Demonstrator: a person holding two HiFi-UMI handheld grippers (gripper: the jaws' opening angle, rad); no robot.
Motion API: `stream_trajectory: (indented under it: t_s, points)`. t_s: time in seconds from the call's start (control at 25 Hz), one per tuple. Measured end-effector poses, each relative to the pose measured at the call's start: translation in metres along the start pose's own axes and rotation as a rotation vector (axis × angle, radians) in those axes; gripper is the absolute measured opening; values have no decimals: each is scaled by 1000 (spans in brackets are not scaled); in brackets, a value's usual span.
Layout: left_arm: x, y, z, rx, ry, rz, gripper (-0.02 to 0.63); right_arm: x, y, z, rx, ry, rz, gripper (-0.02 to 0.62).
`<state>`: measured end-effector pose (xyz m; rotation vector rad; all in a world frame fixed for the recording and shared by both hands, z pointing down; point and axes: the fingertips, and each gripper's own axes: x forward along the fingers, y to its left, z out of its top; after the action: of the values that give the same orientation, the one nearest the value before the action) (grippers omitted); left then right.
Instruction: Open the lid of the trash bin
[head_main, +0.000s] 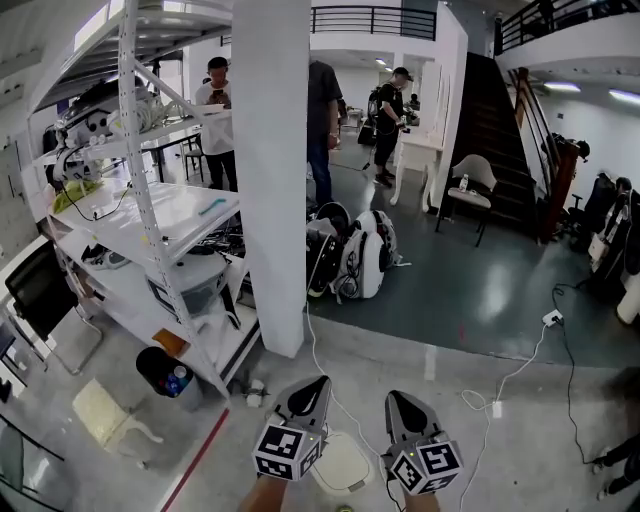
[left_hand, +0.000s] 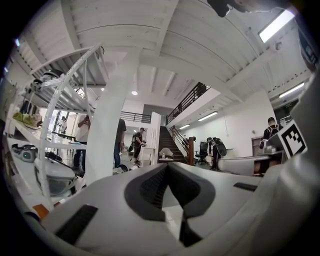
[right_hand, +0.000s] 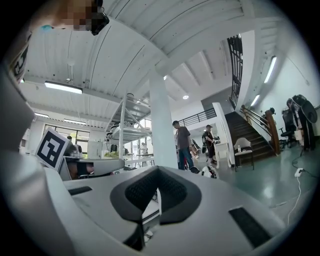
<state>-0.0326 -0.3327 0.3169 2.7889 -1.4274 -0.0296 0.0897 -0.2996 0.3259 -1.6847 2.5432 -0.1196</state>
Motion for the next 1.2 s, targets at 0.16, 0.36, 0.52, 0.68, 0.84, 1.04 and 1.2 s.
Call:
stream_trajectory:
  t_s: [0.16, 0.36, 0.52, 0.68, 0.84, 1.04, 1.2]
  points:
    - [9, 2, -14, 1, 14, 5, 9, 10, -6, -8, 10, 7, 21, 31]
    - [17, -1, -38, -11, 40, 2, 9, 19, -14, -30, 15, 41, 31, 31]
    - [20, -6, -60, -25, 60, 8, 9, 19, -20, -48, 17, 75, 37, 31]
    - [27, -9, -87, -26, 84, 3, 9, 25, -24, -72, 31, 83, 50, 31]
    - [28, -20, -127, -17, 99, 2, 9, 21, -29, -110, 41, 118, 51, 31]
    - [26, -36, -191, -78, 194, 12, 9, 8, -42, -176, 68, 190, 40, 31]
    - [24, -39, -234, -74, 213, 3, 9, -5, -48, -211, 81, 224, 16, 30]
